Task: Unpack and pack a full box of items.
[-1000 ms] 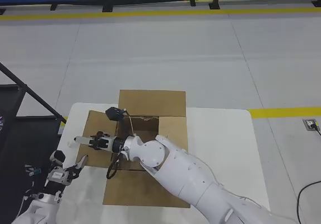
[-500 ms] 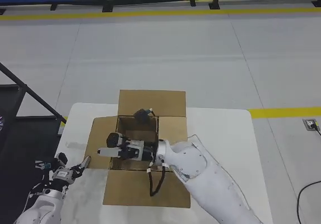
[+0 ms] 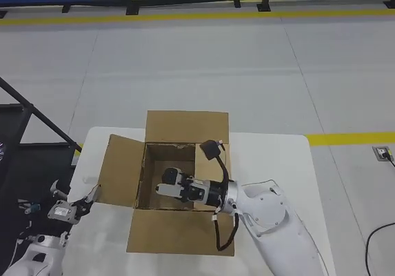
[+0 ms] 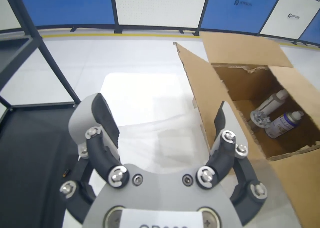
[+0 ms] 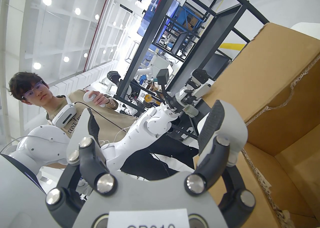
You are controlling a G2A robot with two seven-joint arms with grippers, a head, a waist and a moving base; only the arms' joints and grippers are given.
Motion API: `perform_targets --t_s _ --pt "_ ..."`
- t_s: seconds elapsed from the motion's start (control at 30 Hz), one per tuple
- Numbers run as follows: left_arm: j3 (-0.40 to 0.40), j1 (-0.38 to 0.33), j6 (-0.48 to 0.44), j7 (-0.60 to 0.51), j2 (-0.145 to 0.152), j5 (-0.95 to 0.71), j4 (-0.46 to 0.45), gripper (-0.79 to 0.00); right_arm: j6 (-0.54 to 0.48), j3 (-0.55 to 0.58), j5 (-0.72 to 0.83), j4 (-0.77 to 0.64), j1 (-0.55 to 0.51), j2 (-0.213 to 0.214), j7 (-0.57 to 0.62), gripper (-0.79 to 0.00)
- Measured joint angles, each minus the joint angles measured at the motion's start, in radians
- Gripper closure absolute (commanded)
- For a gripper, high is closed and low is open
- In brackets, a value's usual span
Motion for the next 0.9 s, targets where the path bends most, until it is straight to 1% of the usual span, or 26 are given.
perform_targets --t_s 0.07,0.13,0.23,0.3,0.37,0.47,0.57,0.67,0.73,0.77,0.8,0.83,0.9 --pt "-0.02 0.028 -0.02 -0.005 0.0 -0.013 -0.072 -0.785 -0.037 0.02 0.057 0.014 -0.016 0.005 0.01 -0.785" --pt "-0.035 0.054 -0.045 -0.02 0.001 -0.035 -0.148 -0.785 -0.103 0.051 0.097 0.014 -0.034 0.015 0.053 -0.785" --pt "-0.032 0.076 -0.097 -0.072 0.002 -0.082 -0.248 -0.785 -0.196 0.109 0.09 -0.032 -0.086 0.034 0.096 -0.785" --pt "-0.01 0.064 -0.134 -0.135 0.004 -0.122 -0.294 -0.785 -0.245 0.16 0.082 -0.082 -0.141 0.049 0.103 -0.785" --pt "0.023 0.033 -0.153 -0.201 0.006 -0.151 -0.31 -0.785 -0.278 0.206 0.08 -0.127 -0.194 0.061 0.106 -0.785" --pt "0.111 -0.048 -0.155 -0.316 0.006 -0.192 -0.304 -0.785 -0.323 0.281 0.079 -0.197 -0.286 0.079 0.107 -0.785" --pt "0.223 -0.158 -0.129 -0.426 0.003 -0.232 -0.256 -0.785 -0.375 0.354 0.072 -0.253 -0.376 0.094 0.089 -0.785" --pt "0.339 -0.275 -0.083 -0.502 -0.007 -0.239 -0.175 -0.785 -0.421 0.413 0.053 -0.296 -0.46 0.106 0.068 -0.785" --pt "0.412 -0.348 -0.05 -0.553 -0.016 -0.304 -0.106 -0.785 -0.439 0.442 0.033 -0.321 -0.509 0.113 0.053 -0.785" --pt "0.435 -0.374 -0.045 -0.583 -0.018 -0.338 -0.079 -0.785 -0.441 0.454 0.023 -0.33 -0.528 0.115 0.039 -0.785" --pt "0.446 -0.388 -0.045 -0.606 -0.019 -0.363 -0.063 -0.785 -0.44 0.468 0.016 -0.336 -0.544 0.116 0.014 -0.785" --pt "0.446 -0.389 -0.045 -0.614 -0.019 -0.37 -0.063 -0.785 -0.439 0.477 0.013 -0.339 -0.554 0.116 -0.02 -0.785" --pt "0.442 -0.382 -0.046 -0.597 -0.019 -0.353 -0.071 -0.785 -0.439 0.478 0.013 -0.339 -0.553 0.115 -0.03 -0.785"
